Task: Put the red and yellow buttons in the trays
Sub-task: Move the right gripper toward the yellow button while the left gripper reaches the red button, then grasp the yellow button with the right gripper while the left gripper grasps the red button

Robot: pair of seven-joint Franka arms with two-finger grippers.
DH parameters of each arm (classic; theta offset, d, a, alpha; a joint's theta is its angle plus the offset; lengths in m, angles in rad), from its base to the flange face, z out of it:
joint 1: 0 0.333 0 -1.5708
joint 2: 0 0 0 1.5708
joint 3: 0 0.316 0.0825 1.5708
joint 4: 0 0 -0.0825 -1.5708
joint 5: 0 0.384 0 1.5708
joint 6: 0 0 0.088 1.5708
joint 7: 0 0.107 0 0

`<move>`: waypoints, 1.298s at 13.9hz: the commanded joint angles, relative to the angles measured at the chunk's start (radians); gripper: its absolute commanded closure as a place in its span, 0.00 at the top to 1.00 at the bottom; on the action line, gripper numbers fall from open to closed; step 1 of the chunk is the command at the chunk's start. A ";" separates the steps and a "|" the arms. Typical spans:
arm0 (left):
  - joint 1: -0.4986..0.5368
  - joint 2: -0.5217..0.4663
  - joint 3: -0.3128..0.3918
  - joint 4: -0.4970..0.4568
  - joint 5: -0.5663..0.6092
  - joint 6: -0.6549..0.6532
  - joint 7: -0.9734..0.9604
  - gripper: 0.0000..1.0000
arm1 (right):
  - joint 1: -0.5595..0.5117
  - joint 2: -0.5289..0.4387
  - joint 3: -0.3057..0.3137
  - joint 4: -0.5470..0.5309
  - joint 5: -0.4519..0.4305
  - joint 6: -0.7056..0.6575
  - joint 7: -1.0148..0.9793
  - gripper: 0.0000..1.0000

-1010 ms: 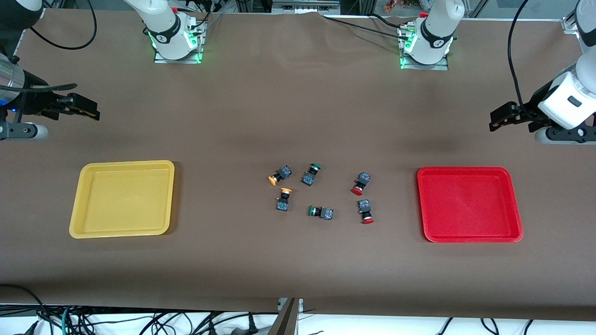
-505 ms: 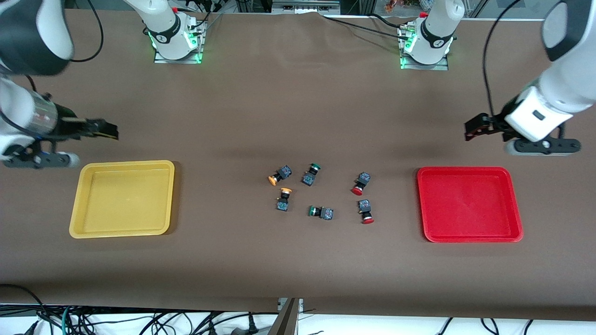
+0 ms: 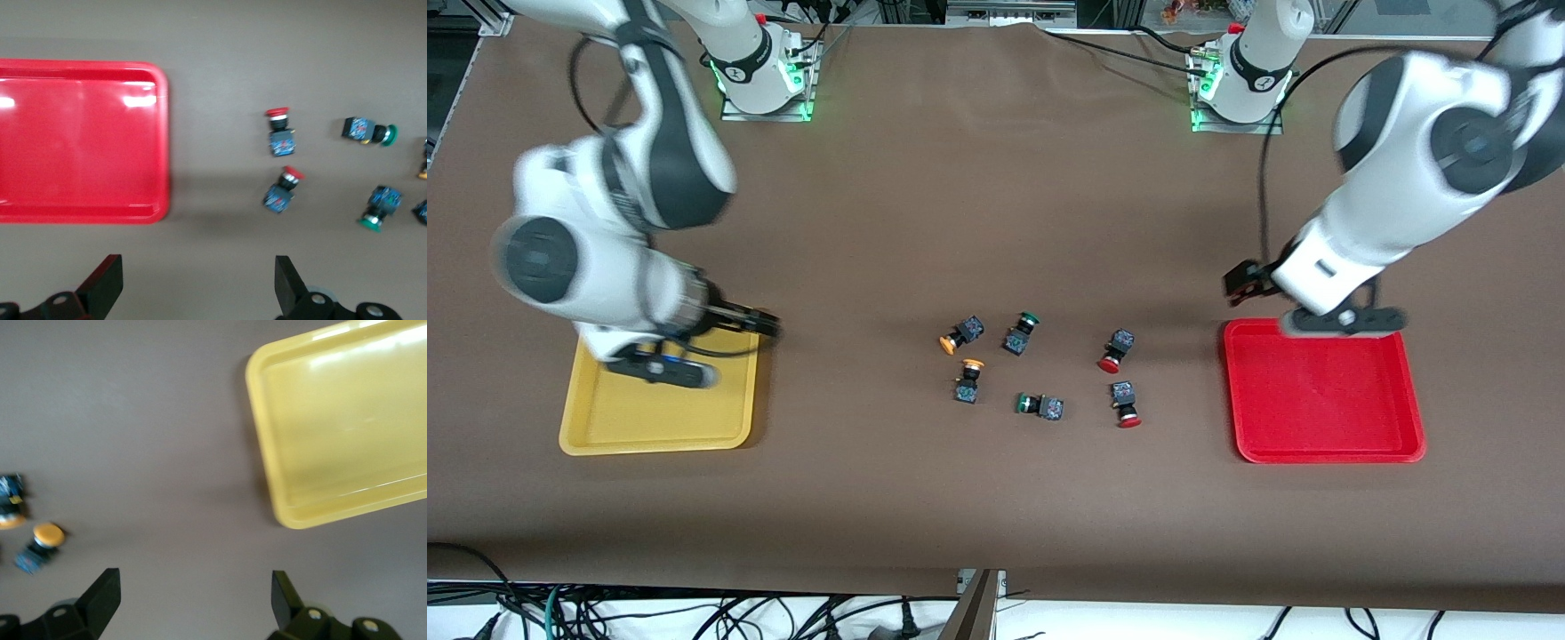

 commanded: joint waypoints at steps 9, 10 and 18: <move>-0.168 0.204 -0.008 0.005 0.104 0.134 0.160 1.00 | 0.299 0.274 -0.007 0.022 -0.002 0.451 0.656 1.00; -0.168 0.204 -0.008 -0.003 0.104 0.133 0.221 1.00 | 0.316 0.291 -0.007 0.020 -0.004 0.473 0.676 1.00; -0.165 0.241 -0.009 -0.142 0.096 0.349 0.308 1.00 | 0.396 0.374 -0.008 0.020 -0.012 0.521 0.705 1.00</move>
